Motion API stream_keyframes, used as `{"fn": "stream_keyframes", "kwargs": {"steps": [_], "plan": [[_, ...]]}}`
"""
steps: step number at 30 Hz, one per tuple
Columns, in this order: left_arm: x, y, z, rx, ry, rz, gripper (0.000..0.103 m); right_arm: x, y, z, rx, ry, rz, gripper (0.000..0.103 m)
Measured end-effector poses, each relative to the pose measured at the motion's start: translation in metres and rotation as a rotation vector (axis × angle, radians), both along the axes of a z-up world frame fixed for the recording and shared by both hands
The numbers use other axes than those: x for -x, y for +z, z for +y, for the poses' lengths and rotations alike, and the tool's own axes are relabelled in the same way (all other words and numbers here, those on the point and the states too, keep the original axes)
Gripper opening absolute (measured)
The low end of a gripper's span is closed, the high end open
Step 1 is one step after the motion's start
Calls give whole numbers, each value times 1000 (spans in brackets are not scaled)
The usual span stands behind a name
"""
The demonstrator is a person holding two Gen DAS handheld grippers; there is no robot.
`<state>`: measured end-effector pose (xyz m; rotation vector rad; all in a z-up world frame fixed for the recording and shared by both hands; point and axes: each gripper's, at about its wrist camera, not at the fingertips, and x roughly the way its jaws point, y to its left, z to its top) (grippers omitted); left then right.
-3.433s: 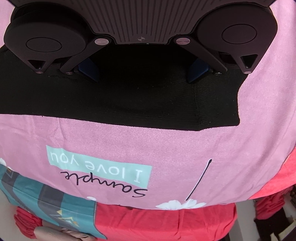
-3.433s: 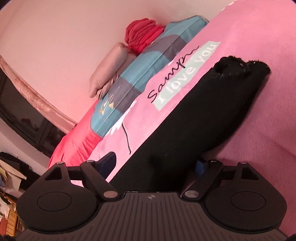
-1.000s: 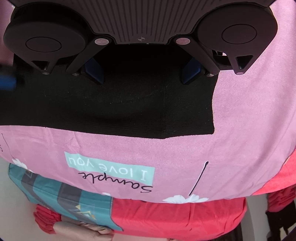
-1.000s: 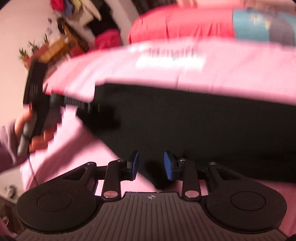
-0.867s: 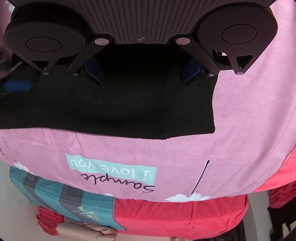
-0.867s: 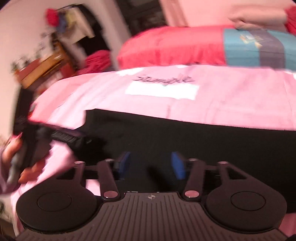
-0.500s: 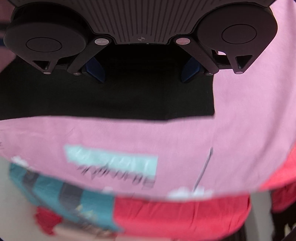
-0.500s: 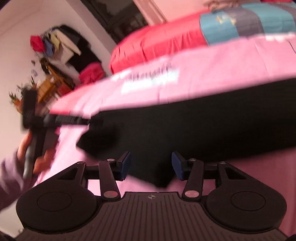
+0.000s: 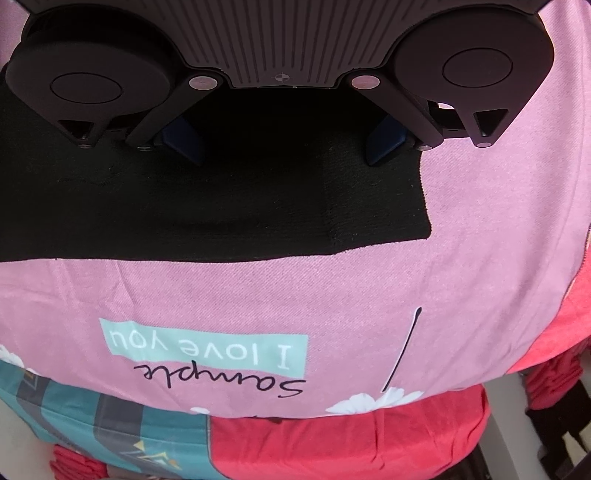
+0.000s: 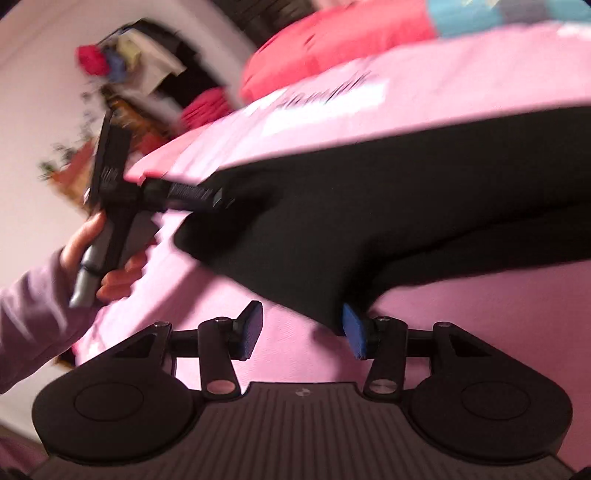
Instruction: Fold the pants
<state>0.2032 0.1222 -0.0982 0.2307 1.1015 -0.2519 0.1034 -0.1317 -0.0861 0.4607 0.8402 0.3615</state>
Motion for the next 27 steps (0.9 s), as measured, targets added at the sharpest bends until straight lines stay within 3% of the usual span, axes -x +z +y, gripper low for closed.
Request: {"fn": "stream_keyframes", "kwargs": {"steps": [4, 9, 12, 18, 19, 20, 21, 23, 27], "plan": [[2, -1, -3, -22, 8, -7, 103, -14, 8, 9, 46, -47, -110, 54], [2, -1, -6, -49, 14, -11, 103, -42, -15, 11, 37, -54, -72, 54], [2, -2, -7, -58, 19, -13, 103, -49, -23, -10, 44, -104, -73, 46], [2, -2, -13, -93, 35, -16, 103, -29, -25, -116, -87, -524, -82, 47], [2, -2, -14, -101, 41, -16, 103, -24, -22, -127, -94, -586, -88, 48], [2, -2, -16, -114, 46, -19, 103, -19, -18, -132, -74, -628, -98, 57], [3, -2, -18, -127, 50, -22, 103, -16, -14, -132, -46, -640, -113, 64], [3, -1, -23, -155, 54, -31, 103, -15, -10, -124, -18, -597, -127, 67], [3, -1, -28, -185, 64, -34, 103, -21, -9, -101, 47, -418, -131, 68]]}}
